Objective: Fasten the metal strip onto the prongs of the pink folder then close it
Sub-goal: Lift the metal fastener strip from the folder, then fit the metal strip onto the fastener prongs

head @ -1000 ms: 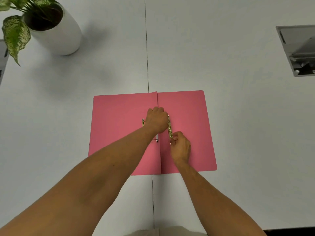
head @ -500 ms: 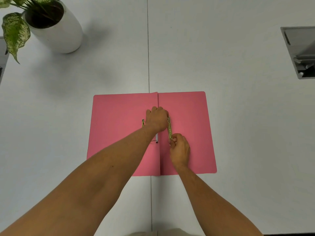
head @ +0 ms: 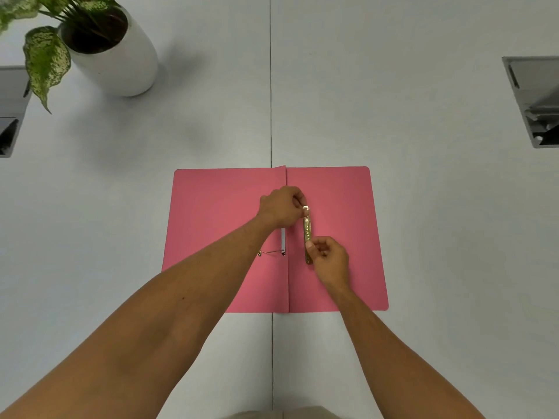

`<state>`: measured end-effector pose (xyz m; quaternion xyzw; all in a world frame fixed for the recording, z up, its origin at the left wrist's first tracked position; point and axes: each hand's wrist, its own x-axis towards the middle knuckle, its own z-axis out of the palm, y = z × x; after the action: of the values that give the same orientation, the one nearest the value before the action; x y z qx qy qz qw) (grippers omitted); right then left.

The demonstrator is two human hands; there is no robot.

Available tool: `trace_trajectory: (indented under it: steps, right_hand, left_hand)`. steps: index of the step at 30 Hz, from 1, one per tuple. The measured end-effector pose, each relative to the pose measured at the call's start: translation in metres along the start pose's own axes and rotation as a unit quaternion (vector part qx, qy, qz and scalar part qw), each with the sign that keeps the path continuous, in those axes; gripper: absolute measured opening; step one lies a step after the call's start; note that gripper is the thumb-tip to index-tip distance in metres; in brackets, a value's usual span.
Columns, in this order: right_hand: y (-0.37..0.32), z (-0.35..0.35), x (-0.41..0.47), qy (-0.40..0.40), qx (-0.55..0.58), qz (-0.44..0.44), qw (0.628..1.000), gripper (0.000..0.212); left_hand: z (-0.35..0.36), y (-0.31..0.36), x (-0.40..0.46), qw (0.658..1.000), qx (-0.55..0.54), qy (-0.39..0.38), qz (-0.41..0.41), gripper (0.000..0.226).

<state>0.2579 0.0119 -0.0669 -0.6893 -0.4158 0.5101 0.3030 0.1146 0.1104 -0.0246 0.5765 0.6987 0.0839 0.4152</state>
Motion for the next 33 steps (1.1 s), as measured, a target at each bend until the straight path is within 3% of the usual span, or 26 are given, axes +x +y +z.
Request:
trace_trajectory:
  steps: [5, 9, 14, 21, 33]
  right_hand:
    - [-0.016, -0.005, -0.001, -0.059, 0.071, 0.006, 0.996, 0.007]
    - [-0.022, 0.002, -0.001, -0.097, 0.098, 0.024, 0.99, 0.007]
    - [-0.033, 0.011, -0.001, -0.112, 0.129, 0.055, 0.984, 0.007]
    - [-0.044, 0.024, 0.003, -0.126, 0.143, 0.079, 0.978, 0.006]
    - [-0.057, 0.032, 0.011, -0.141, 0.124, 0.084, 0.979, 0.006]
  left_hand:
    - [-0.011, -0.011, -0.008, 0.996, -0.081, -0.015, 0.032, 0.017]
    - [-0.02, -0.025, -0.017, 0.985, -0.158, 0.03, 0.058, 0.015]
    - [-0.026, -0.054, -0.024, 0.924, -0.355, 0.137, -0.029, 0.02]
    - [-0.007, -0.073, -0.029, 0.918, -0.39, 0.055, -0.05, 0.025]
    - [0.007, -0.07, -0.024, 0.937, -0.341, 0.074, -0.021, 0.018]
